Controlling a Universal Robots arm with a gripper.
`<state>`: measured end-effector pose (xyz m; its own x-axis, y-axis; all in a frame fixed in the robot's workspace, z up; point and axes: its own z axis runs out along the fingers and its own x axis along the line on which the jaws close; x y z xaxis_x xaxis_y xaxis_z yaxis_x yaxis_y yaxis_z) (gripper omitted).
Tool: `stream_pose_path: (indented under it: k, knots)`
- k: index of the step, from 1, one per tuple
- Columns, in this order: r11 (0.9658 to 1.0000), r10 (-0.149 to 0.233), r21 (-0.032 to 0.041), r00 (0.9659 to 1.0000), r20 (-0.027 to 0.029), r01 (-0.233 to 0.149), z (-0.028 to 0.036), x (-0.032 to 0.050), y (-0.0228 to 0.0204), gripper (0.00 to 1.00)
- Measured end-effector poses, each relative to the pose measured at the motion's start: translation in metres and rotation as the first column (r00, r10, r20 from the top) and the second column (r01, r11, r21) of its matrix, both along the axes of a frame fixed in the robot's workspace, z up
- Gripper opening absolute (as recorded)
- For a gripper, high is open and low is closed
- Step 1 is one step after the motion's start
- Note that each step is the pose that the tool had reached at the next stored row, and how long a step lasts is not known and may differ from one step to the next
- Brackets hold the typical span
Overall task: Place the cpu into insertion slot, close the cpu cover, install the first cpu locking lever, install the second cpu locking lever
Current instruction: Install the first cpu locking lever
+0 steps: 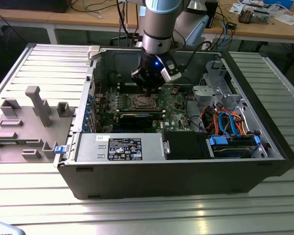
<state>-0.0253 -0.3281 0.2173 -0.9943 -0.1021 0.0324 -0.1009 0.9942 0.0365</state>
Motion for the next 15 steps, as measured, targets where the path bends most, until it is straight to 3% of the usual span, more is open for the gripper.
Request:
stream_pose_path:
  k: [5, 9, 11, 15]
  knots:
    - [1.0, 0.0, 0.0002, 1.0, 0.0001, 0.0, -0.0001, 0.0001, -0.0155, 0.11]
    - [1.0, 0.0, -0.0011, 1.0, 0.0, 0.0, 0.0019, 0.0, -0.0164, 0.11]
    - [1.0, 0.0, -0.0013, 1.0, 0.0001, 0.0, 0.0094, 0.0, -0.0164, 0.11]
    - [1.0, 0.0, -0.0014, 1.0, 0.0001, 0.0, 0.0174, 0.0, -0.0164, 0.11]
